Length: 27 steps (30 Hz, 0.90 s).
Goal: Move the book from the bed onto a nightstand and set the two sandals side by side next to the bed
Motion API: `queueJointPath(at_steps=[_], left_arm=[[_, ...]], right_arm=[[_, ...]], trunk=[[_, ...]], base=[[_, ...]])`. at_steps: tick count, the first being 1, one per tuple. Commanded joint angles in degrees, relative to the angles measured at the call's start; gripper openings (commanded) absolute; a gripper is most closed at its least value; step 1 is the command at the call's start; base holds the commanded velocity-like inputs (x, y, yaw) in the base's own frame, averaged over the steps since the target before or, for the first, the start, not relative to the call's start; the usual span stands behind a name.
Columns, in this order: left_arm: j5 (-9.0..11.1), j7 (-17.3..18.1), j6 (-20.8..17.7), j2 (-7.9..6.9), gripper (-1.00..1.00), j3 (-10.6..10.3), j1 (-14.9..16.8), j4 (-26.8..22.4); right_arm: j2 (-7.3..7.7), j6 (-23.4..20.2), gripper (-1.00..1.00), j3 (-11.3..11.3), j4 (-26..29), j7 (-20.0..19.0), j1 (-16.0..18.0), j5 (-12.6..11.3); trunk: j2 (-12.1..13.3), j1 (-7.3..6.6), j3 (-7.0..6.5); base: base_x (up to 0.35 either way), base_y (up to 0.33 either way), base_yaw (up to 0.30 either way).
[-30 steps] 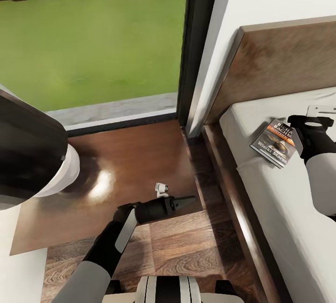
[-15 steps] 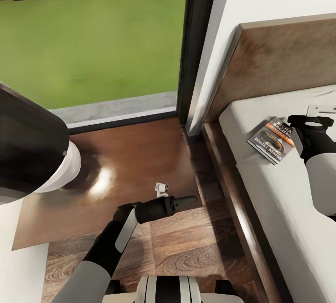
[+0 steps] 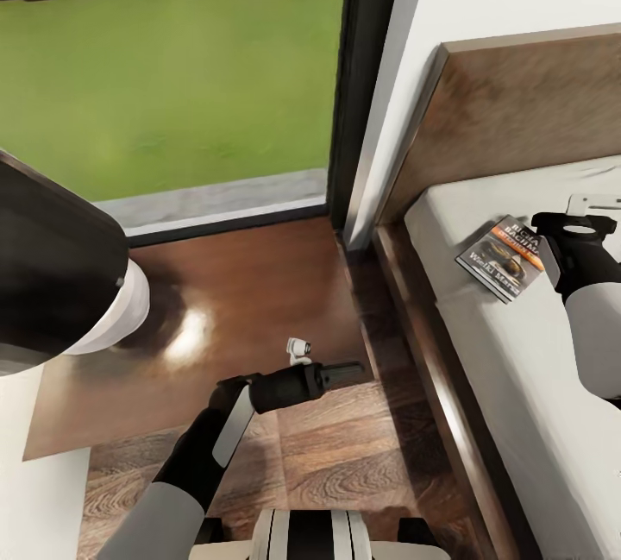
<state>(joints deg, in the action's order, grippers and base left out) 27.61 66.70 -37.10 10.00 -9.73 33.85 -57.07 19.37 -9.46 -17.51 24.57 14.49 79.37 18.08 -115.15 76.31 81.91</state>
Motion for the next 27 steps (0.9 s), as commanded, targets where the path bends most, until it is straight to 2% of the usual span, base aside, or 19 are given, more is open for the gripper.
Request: queueJointPath(at_steps=[1,11,27], left_arm=[[0.34,0.01,-0.52,0.00,1.00,-0.03,0.04,0.01],[0.34,0.01,-0.52,0.00,1.00,-0.04,0.03,0.02],[0.33,0.01,-0.49,0.00,1.00,-0.05,0.00,0.03]], right_arm=[[-0.03,-0.56,1.00,-0.24,0.00,-0.08,-0.01,0.47],[-0.04,-0.56,1.00,-0.24,-0.05,-0.08,-0.02,0.47],[-0.03,-0.56,1.00,-0.24,-0.05,-0.08,-0.05,0.47]], trunk=[[-0.01,-0.01,0.03],[-0.01,-0.01,0.03],[-0.01,-0.01,0.03]], base=[[-0.129,0.000,0.000],[-0.231,0.000,0.000],[-0.016,0.000,0.000]])
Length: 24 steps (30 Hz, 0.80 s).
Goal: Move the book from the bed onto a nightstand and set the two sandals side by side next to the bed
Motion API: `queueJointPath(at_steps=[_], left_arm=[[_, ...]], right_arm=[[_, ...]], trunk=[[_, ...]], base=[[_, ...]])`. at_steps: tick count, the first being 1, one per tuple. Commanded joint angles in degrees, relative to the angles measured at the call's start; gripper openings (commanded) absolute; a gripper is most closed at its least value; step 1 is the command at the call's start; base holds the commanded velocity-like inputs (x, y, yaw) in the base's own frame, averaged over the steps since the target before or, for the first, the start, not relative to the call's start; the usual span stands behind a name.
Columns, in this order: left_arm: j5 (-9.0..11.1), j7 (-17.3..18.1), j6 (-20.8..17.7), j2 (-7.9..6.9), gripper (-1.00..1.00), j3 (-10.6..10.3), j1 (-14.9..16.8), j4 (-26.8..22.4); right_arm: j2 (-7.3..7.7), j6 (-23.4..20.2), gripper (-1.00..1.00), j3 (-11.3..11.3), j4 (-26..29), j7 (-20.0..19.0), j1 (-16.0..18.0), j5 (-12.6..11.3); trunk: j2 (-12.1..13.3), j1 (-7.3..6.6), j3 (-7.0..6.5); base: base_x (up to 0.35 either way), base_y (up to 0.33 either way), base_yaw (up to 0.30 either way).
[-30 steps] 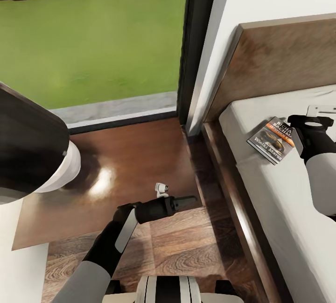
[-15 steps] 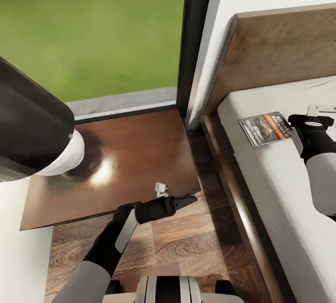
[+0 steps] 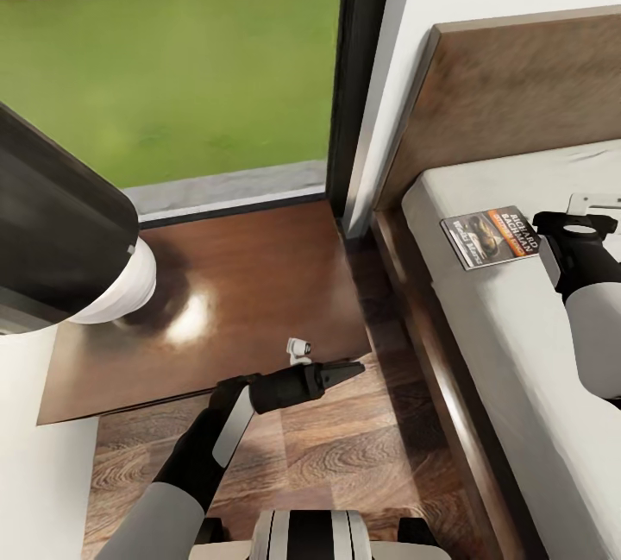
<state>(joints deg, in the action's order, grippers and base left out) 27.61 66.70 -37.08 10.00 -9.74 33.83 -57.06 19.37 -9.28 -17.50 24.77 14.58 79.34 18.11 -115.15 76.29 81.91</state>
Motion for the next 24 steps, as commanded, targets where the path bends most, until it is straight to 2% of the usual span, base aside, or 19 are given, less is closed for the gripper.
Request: queueJointPath(at_steps=[1,19,24], left_arm=[[0.32,0.01,-0.50,0.00,1.00,-0.05,0.04,0.02],[0.31,0.01,-0.54,0.00,1.00,-0.02,0.06,-0.01],[0.31,0.01,-0.54,0.00,1.00,-0.02,0.04,0.00]], right_arm=[[-0.03,-0.74,1.00,-0.25,-0.25,-0.16,-0.01,0.43],[-0.03,-0.74,1.00,-0.25,-0.25,-0.17,0.00,0.52],[-0.03,-0.74,1.00,-0.25,-0.23,-0.16,0.03,0.52]], trunk=[[-0.01,0.00,0.03],[-0.01,0.00,0.03],[2.00,-1.10,-0.86]], base=[[0.000,0.000,0.000],[0.000,0.000,0.000],[0.000,0.000,0.000]])
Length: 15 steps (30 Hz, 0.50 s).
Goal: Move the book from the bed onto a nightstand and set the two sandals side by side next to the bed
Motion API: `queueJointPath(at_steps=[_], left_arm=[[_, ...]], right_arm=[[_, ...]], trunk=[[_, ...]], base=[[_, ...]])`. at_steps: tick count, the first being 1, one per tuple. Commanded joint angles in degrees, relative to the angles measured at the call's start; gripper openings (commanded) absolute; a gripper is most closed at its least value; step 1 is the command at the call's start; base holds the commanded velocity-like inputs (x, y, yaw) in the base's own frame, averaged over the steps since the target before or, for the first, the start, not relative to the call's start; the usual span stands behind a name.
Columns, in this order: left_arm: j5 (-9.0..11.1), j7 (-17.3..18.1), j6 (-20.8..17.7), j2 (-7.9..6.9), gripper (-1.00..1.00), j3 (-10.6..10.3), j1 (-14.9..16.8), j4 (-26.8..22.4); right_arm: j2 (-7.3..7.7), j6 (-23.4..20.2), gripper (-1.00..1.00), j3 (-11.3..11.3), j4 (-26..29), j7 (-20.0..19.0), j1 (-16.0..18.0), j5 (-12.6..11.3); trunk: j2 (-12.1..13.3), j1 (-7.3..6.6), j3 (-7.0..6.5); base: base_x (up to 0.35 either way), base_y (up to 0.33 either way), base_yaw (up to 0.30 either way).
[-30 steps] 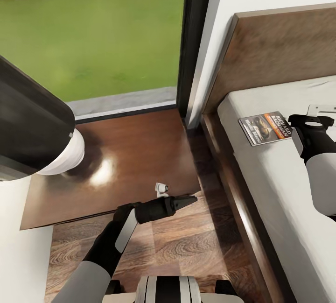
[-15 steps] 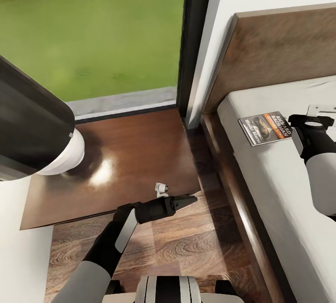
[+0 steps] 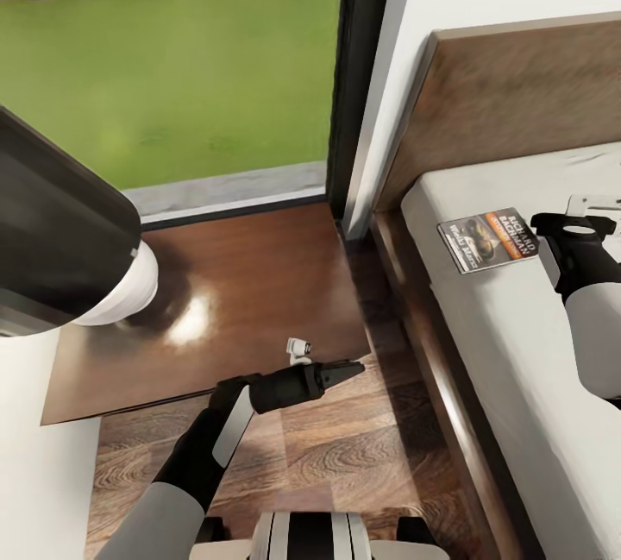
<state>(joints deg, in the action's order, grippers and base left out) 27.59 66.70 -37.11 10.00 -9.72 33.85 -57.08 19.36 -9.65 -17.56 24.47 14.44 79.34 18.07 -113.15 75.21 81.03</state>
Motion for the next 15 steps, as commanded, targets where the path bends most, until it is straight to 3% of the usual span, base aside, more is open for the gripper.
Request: queueJointPath(at_steps=[1,15], left_arm=[[0.31,0.00,-0.51,0.00,1.00,-0.06,0.03,0.03],[0.28,0.00,-0.51,0.00,1.00,-0.04,0.01,0.04]], right_arm=[[-0.03,-0.37,1.00,-0.20,0.09,-0.02,0.02,0.57],[-0.03,-0.37,1.00,-0.20,0.14,-0.02,0.01,0.57]], trunk=[[0.40,-0.23,-0.16],[6.02,-3.30,-2.67]], base=[[0.000,0.000,0.000],[0.000,0.000,0.000]])
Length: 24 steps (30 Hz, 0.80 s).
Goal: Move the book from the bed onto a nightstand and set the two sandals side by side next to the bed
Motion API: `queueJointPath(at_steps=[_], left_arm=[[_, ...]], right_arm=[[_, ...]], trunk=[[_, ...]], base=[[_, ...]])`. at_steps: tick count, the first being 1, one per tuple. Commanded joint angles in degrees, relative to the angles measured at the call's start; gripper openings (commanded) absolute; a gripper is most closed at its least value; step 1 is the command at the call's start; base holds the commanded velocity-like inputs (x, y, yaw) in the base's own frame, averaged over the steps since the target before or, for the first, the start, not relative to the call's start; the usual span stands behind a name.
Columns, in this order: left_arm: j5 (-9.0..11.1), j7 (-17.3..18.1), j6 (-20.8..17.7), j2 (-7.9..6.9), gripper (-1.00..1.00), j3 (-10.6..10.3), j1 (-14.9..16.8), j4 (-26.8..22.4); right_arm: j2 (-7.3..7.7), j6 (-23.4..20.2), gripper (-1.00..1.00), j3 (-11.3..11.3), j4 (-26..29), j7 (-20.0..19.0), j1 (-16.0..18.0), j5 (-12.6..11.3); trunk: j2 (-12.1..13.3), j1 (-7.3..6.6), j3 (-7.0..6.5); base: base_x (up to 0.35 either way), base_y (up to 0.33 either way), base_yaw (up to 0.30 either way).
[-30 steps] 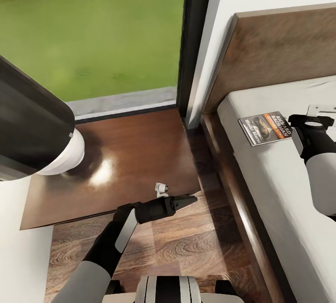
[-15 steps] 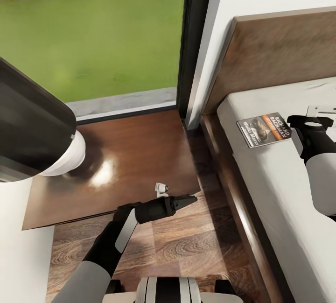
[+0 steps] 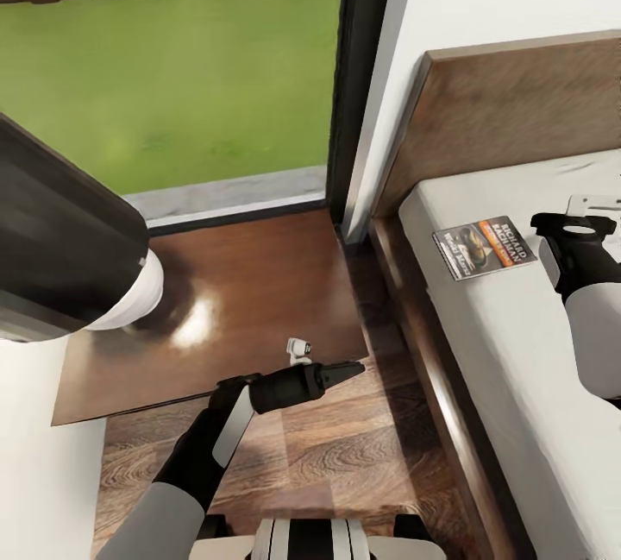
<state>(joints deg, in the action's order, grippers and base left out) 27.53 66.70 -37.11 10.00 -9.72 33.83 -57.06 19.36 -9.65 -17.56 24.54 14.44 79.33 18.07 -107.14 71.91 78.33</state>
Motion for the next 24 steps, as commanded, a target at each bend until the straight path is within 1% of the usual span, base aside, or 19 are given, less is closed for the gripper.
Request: queueJointPath(at_steps=[1,24], left_arm=[[0.33,0.01,-0.51,0.00,1.00,-0.04,0.04,0.02],[0.33,0.01,-0.51,0.00,1.00,-0.04,0.04,0.00]], right_arm=[[-0.03,-0.37,1.00,-0.20,0.07,-0.03,0.02,0.57],[-0.03,-0.37,1.00,-0.20,0.44,-0.03,0.03,0.64]], trunk=[[0.40,-0.23,-0.16],[9.63,-5.28,-4.29]], base=[[0.000,0.000,0.000],[0.000,0.000,0.000]])
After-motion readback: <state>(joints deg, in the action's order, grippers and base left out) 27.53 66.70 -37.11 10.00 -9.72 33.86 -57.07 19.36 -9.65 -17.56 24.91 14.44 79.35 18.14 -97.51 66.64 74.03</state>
